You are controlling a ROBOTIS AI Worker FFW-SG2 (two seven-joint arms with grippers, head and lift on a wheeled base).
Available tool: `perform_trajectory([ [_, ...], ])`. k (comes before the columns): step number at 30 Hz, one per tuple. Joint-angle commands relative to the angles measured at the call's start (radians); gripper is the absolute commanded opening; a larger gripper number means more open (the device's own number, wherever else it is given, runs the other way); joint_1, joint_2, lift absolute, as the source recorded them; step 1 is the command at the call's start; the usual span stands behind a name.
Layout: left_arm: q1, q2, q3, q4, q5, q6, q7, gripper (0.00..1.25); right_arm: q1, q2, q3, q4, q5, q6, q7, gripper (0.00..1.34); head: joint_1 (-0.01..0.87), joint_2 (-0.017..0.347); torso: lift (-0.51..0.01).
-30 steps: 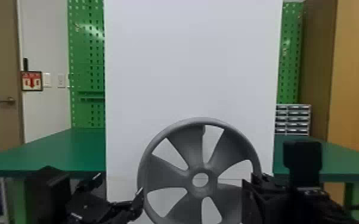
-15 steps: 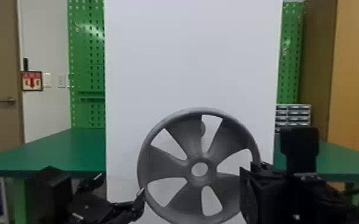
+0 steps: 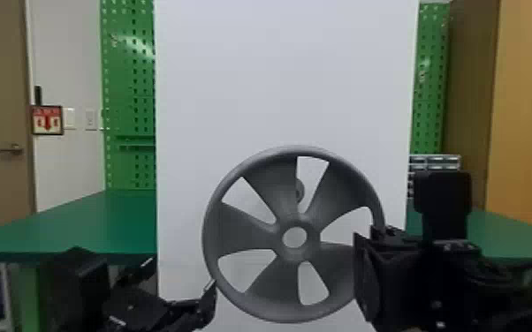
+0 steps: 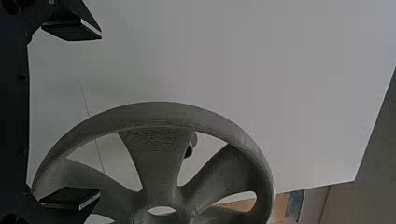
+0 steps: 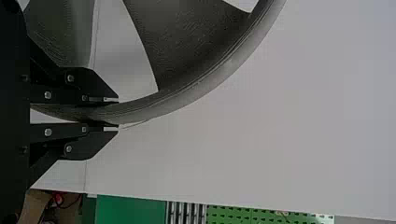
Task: Hold the wheel and insert it
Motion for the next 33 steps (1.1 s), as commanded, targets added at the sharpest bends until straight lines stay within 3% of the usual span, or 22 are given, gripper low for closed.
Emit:
perform_trajectory([
  [1, 0.001, 0.0, -0.001, 0.002, 0.0, 0.0, 0.0, 1.15, -0.013, 0.001, 0.002, 0.0, -0.005, 0.003, 0.0, 0.16, 0.097, 0.015, -0.442],
  [33, 0.001, 0.003, -0.006, 0.013, 0.002, 0.0, 0.0, 1.15, -0.134, 0.001, 0.014, 0.031, -0.034, 0.067, 0.0, 0.16, 0.097, 0.015, -0.442],
])
